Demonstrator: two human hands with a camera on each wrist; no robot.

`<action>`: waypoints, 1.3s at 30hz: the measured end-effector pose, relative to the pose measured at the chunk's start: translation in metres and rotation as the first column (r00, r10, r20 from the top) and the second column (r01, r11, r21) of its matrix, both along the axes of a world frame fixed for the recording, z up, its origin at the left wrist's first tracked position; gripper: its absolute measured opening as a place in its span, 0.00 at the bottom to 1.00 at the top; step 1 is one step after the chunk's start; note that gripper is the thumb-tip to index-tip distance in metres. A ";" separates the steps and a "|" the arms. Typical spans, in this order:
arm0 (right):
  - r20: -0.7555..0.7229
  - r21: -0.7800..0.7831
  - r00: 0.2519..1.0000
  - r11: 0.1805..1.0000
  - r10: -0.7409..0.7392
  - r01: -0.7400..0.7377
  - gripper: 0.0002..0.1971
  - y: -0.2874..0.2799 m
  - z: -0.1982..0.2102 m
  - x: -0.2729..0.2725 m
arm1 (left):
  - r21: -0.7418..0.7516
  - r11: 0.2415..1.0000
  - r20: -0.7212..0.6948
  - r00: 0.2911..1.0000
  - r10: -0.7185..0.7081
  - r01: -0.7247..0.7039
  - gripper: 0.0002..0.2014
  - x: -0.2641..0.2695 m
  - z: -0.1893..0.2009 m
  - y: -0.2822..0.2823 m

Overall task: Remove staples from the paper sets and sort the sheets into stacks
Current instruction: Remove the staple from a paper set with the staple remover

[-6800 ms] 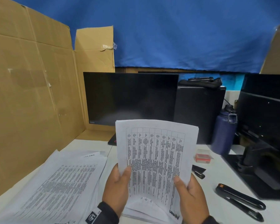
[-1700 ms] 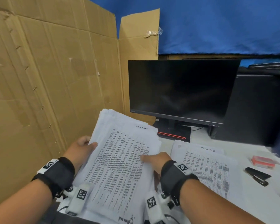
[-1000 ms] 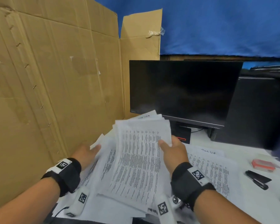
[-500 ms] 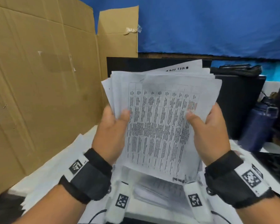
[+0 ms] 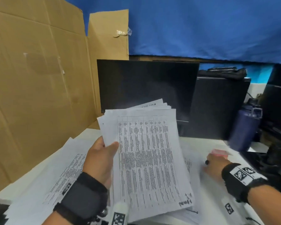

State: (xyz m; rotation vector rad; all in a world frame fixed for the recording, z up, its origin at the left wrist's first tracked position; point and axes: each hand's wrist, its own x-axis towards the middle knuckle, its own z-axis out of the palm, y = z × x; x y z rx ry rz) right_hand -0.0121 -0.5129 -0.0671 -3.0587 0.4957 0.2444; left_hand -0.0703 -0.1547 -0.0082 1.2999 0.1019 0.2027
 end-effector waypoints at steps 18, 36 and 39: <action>0.707 0.690 0.645 0.483 -0.291 -0.539 0.29 0.074 0.058 -0.119 | 0.118 0.980 -0.027 0.987 -0.159 0.161 0.17 -0.032 -0.014 -0.026; 0.749 0.323 0.625 0.703 0.220 -0.634 0.26 0.119 0.038 -0.139 | 0.072 0.904 -0.121 0.904 -0.411 0.421 0.10 -0.071 -0.015 -0.058; 0.747 0.293 0.620 0.718 0.241 -0.632 0.16 0.121 0.039 -0.141 | -0.010 0.925 -0.138 0.916 -0.377 0.379 0.13 -0.068 -0.011 -0.053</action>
